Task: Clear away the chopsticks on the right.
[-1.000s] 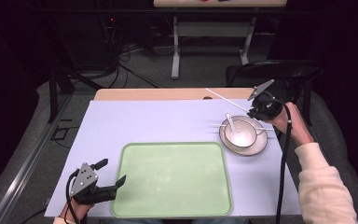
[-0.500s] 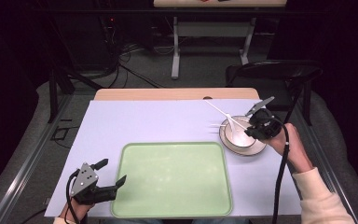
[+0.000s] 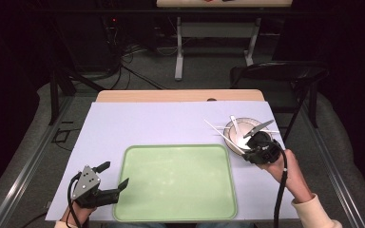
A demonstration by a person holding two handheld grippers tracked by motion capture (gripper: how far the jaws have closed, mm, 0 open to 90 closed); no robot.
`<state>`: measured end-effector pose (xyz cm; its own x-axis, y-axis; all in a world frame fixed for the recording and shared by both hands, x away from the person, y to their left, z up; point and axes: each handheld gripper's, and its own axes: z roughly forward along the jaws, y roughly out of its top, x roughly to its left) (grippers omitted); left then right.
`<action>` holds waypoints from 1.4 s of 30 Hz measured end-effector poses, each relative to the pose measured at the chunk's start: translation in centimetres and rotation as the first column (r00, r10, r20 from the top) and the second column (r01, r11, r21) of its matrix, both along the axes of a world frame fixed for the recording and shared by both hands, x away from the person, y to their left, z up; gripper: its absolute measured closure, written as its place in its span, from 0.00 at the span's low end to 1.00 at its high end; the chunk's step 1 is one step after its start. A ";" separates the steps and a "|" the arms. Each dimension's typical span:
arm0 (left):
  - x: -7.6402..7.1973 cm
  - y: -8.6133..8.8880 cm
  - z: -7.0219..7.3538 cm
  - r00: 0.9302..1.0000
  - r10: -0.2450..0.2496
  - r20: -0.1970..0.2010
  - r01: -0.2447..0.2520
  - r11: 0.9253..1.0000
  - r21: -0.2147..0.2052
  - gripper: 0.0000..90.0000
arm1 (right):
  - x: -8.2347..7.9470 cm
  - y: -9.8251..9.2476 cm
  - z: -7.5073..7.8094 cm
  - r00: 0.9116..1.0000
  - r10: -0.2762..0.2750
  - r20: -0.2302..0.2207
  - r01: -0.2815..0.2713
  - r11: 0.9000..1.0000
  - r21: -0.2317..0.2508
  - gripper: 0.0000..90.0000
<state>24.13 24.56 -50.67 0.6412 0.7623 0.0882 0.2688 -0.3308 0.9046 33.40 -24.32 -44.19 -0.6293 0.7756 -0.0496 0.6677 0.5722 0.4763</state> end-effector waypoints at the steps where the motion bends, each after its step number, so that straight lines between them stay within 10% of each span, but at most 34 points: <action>1: 0.0 0.0 0.0 1.000 0.000 0.000 0.000 1.000 0.000 0.17 | 0.0 0.0 0.0 1.000 0.000 0.000 0.000 1.000 0.000 0.93; 20: -0.1 0.0 0.0 1.000 0.003 0.009 -0.003 1.000 -0.008 0.17 | -3.9 3.1 -4.4 0.993 -0.023 -0.117 0.021 1.000 -0.013 0.93; 42: -0.2 0.1 0.0 1.000 -0.008 0.019 0.008 1.000 -0.006 0.17 | -4.2 6.5 -7.6 0.977 -0.034 -0.211 0.022 0.998 -0.058 0.92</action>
<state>23.91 24.65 -50.63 0.6454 0.7578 0.0958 0.2492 -0.3274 0.9114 29.22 -17.79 -51.79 -0.6082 0.7928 0.0393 0.7660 0.5732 0.2909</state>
